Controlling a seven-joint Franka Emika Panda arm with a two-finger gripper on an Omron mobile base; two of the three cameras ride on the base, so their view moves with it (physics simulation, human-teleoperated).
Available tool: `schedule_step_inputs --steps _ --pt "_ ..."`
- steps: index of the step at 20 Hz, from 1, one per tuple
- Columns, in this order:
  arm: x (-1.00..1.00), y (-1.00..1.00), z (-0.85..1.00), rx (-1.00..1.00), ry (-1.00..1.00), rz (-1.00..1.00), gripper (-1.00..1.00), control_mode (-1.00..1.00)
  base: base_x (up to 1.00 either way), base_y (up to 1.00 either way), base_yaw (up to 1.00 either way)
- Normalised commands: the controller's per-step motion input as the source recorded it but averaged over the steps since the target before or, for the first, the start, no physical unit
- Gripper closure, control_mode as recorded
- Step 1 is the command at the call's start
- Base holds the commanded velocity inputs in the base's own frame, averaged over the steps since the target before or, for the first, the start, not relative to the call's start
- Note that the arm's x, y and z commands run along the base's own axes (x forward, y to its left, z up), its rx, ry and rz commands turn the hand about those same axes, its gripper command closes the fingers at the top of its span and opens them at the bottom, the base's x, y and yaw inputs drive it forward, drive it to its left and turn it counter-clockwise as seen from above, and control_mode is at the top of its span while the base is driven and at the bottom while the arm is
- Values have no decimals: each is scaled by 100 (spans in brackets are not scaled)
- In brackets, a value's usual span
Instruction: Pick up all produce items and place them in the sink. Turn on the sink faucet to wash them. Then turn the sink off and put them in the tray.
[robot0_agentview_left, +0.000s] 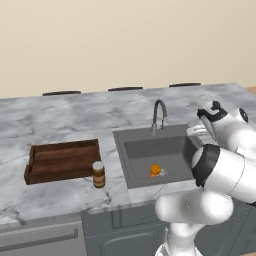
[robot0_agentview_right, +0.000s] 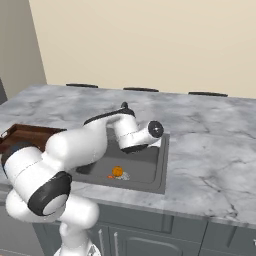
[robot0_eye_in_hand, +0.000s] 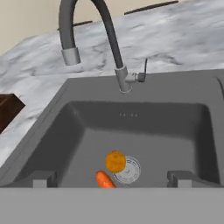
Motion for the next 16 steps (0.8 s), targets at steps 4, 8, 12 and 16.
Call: schedule_step_inputs --steps 4,8,12,16 --pt "-23 17 -4 -1 26 -6 -100 -100 0 0 0" --pt "-32 5 -3 1 29 -7 -100 -100 0 0 0" --pt "-22 37 0 0 30 -17 -100 -100 0 0 0" --pt "-2 34 -2 -5 20 -12 -100 -100 0 0 0"
